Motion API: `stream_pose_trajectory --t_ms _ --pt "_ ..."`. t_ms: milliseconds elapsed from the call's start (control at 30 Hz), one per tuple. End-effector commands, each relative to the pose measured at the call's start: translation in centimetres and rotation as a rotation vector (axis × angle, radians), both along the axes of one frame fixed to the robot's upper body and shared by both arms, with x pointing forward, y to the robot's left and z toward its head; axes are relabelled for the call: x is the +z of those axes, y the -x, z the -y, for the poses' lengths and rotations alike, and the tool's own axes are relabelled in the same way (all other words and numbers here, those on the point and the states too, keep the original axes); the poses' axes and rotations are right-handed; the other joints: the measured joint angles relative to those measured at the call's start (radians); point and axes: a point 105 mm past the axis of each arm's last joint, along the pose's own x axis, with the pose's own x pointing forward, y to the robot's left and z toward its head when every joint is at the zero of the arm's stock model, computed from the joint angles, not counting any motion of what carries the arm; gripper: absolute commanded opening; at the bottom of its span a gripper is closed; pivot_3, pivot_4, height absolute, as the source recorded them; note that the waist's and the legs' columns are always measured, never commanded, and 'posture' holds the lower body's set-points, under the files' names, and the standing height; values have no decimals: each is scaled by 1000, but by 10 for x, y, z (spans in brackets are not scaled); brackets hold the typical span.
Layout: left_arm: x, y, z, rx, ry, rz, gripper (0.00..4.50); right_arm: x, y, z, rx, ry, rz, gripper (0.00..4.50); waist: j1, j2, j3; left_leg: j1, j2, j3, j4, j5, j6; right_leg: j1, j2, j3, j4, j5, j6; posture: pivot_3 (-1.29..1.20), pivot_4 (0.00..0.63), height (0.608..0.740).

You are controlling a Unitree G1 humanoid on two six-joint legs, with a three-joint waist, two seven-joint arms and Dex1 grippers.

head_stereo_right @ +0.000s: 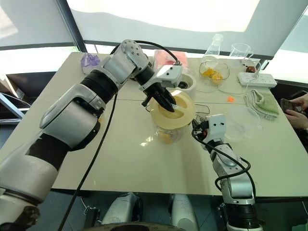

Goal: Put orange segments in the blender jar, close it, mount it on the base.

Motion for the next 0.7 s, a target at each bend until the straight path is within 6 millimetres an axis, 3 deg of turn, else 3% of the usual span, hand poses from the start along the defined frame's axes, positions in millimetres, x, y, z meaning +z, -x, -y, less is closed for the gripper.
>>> stream_pose_trajectory --t_ms 33,200,333,500,700 --pt "-59 6 -10 135 -141 -210 237 18 0 -6 7 0 66 900 0 0 -1 0 0 0 0 0 0 0 0 0 0 0 0 0 150 740" --pt "-60 13 1 205 -90 -272 237 18 -1 -8 -11 -7 75 900 2 2 -5 0 0 -1 0 -2 3 1 -1 0 -1 -2 1 0 150 740" --pt "-60 6 13 403 -39 -289 237 20 -2 -9 -17 -7 78 900 7 2 -5 0 -2 -1 -1 -2 4 1 -2 0 -1 -3 1 0 150 740" --pt "-67 0 13 568 -33 -282 237 23 -1 -8 -22 -4 82 900 25 7 -7 0 -7 -12 0 -2 4 7 -3 -1 -10 -3 2 0 150 740" --pt "-73 1 14 636 -34 -298 237 24 -1 -9 -17 -4 81 900 28 9 -10 2 -12 -18 1 -2 3 15 -9 -1 -15 -3 1 0 150 740"
